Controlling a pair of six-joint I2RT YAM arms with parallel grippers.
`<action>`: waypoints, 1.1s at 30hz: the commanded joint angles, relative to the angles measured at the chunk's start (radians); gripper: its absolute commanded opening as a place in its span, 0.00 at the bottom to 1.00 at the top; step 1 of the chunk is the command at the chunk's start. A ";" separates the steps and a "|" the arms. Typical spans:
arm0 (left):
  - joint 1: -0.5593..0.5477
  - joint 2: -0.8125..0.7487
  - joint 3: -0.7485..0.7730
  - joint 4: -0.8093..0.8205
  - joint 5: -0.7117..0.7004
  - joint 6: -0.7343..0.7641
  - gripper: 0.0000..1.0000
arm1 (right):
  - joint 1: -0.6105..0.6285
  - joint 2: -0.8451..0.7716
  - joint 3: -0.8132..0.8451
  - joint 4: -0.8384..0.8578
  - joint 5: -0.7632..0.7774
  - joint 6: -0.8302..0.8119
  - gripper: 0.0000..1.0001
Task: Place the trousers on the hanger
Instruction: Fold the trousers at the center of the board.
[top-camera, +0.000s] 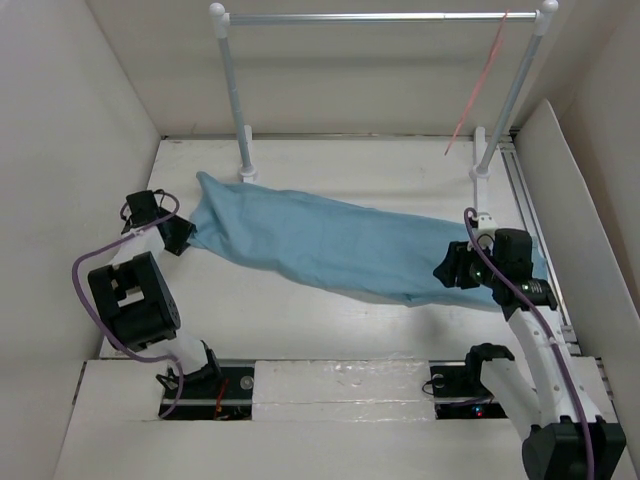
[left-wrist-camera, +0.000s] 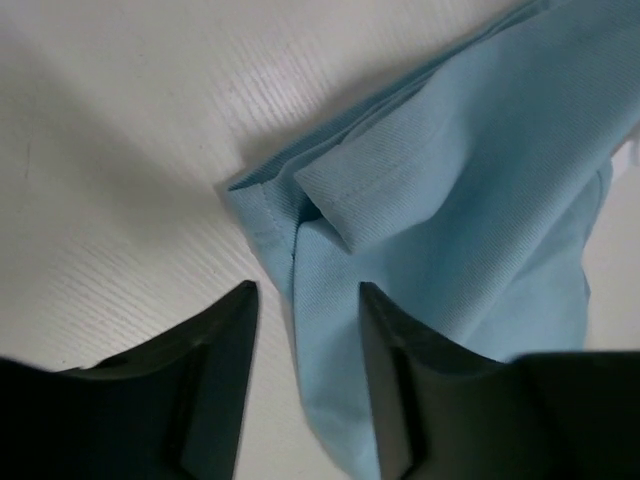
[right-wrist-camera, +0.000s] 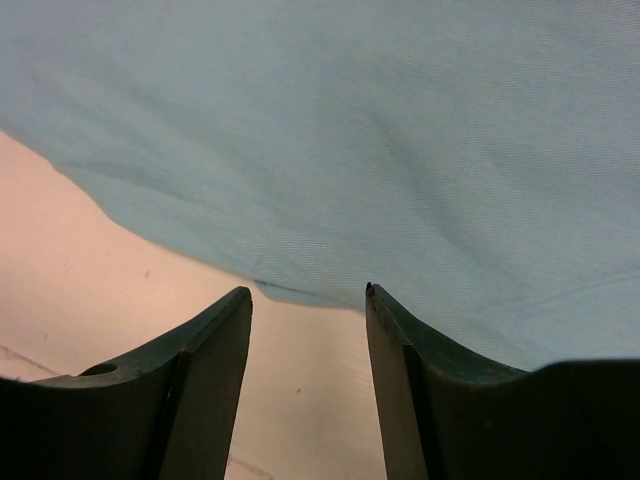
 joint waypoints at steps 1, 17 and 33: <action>0.003 0.037 0.035 0.024 0.003 -0.018 0.36 | 0.011 0.017 0.016 0.079 -0.068 -0.017 0.55; -0.007 0.193 0.166 0.061 -0.023 -0.035 0.32 | 0.011 0.049 0.011 0.090 -0.091 -0.083 0.61; -0.017 -0.066 0.041 0.147 -0.021 -0.048 0.01 | 0.029 0.169 0.025 0.153 -0.159 -0.112 0.61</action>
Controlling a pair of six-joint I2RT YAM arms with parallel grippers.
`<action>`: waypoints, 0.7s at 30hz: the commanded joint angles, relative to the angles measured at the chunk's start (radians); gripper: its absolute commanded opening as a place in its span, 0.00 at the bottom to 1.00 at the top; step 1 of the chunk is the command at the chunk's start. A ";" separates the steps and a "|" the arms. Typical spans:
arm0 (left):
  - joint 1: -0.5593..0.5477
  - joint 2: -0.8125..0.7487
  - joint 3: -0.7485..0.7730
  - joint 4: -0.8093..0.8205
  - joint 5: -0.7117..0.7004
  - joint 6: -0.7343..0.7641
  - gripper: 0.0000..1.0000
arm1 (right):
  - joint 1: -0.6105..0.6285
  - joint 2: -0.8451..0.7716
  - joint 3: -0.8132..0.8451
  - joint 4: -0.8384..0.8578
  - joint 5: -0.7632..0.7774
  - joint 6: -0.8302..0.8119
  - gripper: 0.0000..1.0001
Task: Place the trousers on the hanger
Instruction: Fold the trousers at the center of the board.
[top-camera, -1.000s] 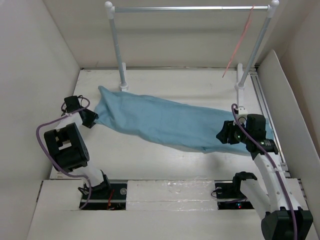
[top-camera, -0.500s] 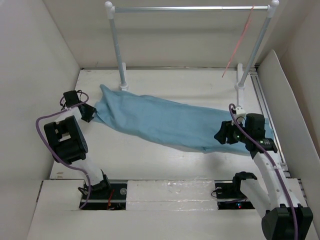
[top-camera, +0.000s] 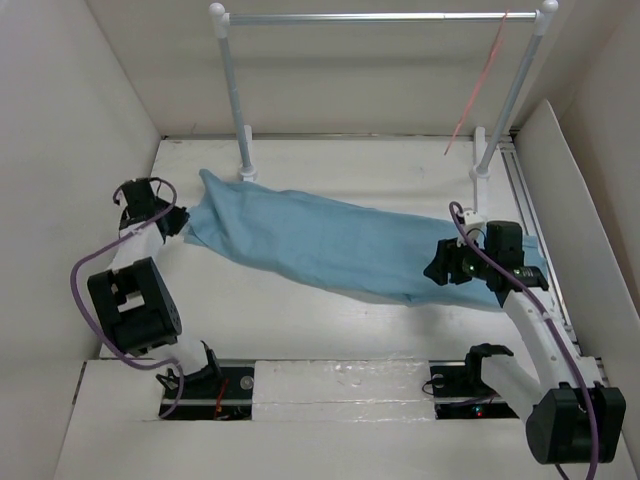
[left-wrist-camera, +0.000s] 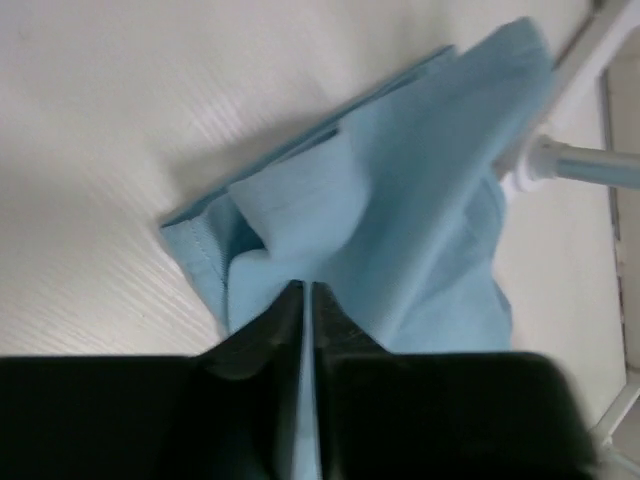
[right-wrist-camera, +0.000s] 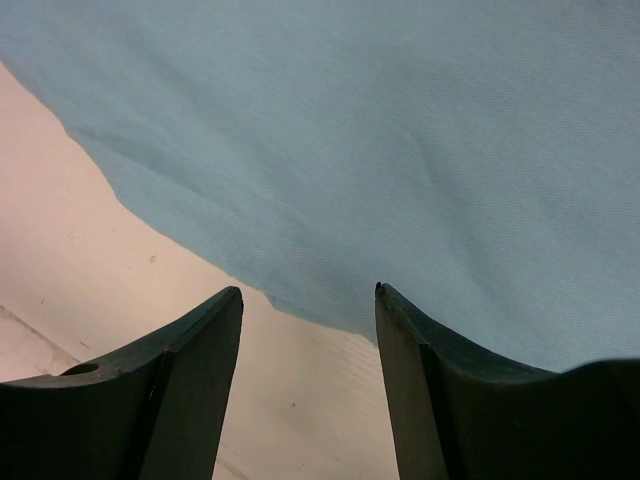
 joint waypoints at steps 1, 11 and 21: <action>-0.001 -0.084 0.001 0.052 -0.028 -0.010 0.11 | 0.027 0.015 0.017 0.081 -0.039 -0.010 0.61; -0.001 0.115 0.110 -0.052 -0.027 -0.019 0.48 | 0.100 0.041 0.051 0.094 0.008 0.009 0.61; -0.001 0.089 0.121 0.009 0.037 -0.027 0.00 | 0.181 0.035 0.009 0.133 0.039 0.062 0.61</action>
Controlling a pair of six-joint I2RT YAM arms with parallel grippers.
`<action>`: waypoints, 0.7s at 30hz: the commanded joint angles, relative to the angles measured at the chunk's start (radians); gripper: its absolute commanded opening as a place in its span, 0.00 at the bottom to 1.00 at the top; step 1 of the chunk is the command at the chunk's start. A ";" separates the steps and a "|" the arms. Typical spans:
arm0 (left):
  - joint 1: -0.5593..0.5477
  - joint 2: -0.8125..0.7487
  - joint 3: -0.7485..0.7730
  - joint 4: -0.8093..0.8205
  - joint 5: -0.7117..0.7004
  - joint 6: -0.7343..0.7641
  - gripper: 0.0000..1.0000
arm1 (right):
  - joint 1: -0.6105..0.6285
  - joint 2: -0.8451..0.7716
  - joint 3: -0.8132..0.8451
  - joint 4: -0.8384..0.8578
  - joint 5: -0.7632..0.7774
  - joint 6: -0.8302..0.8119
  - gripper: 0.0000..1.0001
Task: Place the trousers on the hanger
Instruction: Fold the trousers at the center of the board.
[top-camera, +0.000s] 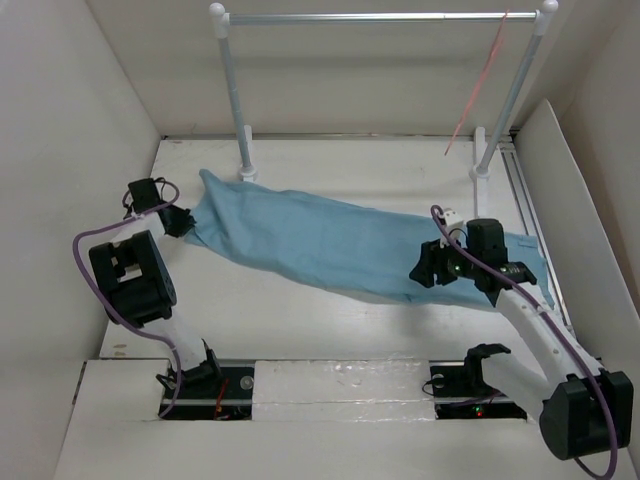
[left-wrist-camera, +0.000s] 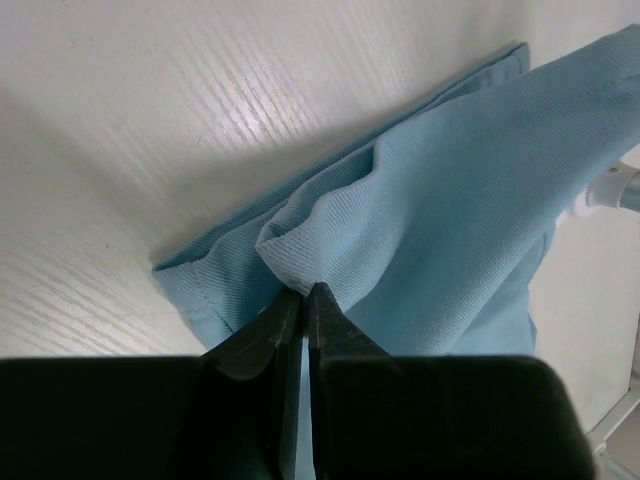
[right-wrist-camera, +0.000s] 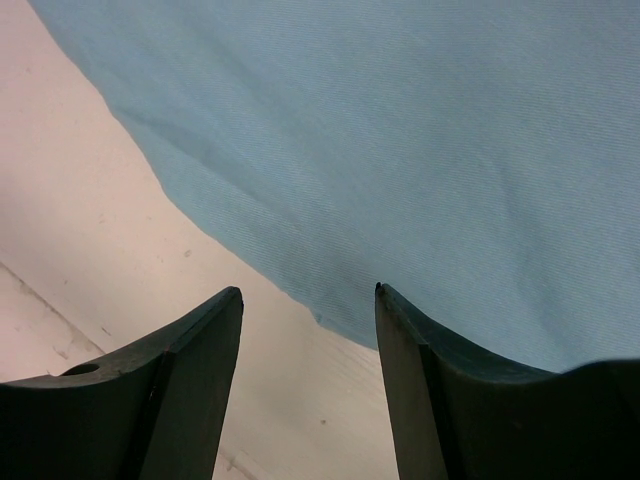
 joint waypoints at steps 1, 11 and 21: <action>0.000 -0.102 0.037 -0.007 -0.024 0.001 0.00 | 0.028 -0.015 0.003 0.084 0.016 0.031 0.61; 0.006 -0.311 -0.045 -0.081 -0.235 0.043 0.00 | 0.078 0.063 0.018 0.136 0.005 0.034 0.61; 0.089 -0.228 -0.138 -0.081 -0.255 0.073 0.44 | 0.078 0.076 0.074 0.082 0.014 -0.016 0.61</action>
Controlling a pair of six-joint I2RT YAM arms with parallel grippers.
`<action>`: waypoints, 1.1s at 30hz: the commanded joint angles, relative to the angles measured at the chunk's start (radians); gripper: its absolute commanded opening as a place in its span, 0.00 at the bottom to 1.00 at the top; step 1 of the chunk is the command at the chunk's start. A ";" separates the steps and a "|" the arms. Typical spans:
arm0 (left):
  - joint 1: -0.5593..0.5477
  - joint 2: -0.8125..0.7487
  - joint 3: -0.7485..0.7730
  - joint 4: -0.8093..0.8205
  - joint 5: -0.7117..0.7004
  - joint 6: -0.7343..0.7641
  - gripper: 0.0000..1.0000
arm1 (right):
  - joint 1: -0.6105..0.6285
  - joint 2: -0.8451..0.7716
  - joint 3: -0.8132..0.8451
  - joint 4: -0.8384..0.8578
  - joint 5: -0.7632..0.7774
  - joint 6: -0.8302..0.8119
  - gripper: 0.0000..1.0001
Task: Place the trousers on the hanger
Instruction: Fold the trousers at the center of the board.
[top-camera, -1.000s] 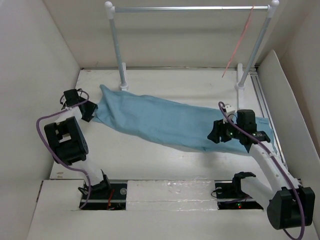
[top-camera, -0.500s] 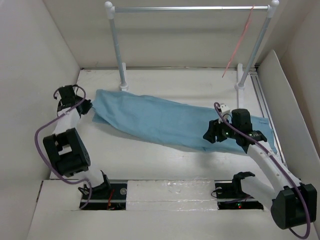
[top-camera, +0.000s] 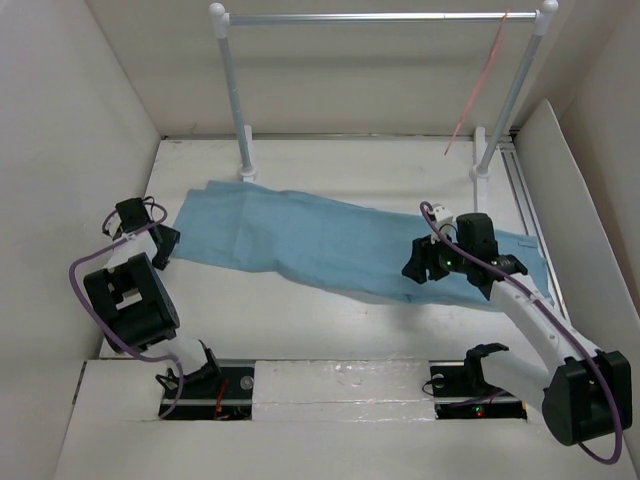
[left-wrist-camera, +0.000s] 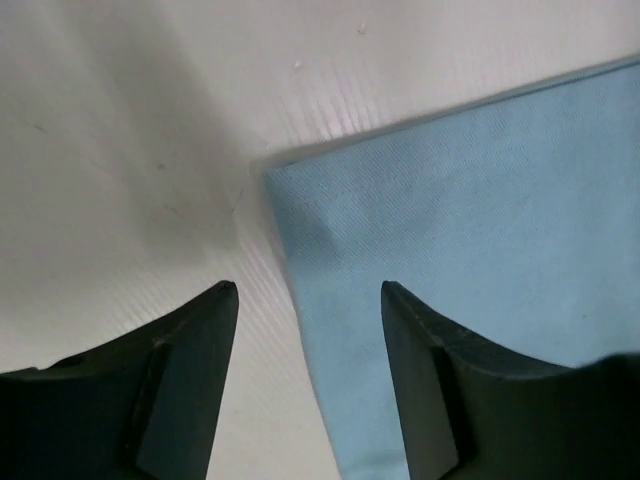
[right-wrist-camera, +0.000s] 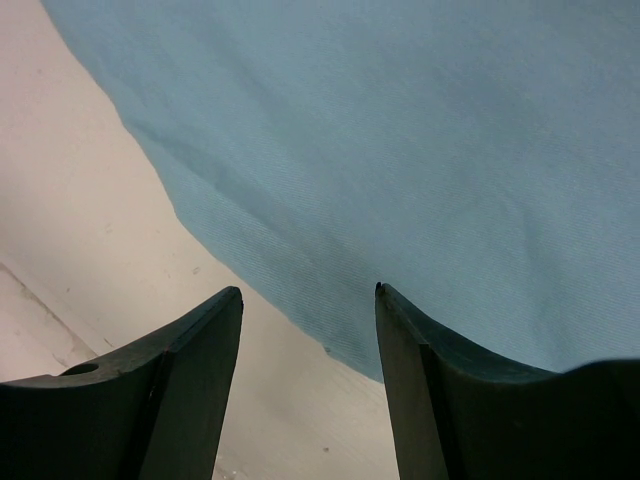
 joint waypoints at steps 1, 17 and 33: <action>0.003 -0.061 0.020 0.027 -0.037 0.037 0.58 | 0.010 -0.004 0.053 0.007 0.000 -0.033 0.61; -0.323 0.215 0.354 -0.016 0.052 0.093 0.65 | -0.009 -0.007 0.079 0.015 0.052 -0.009 0.01; -0.034 0.289 0.197 -0.114 0.110 0.001 0.61 | -0.176 -0.148 0.162 -0.164 0.268 0.086 0.82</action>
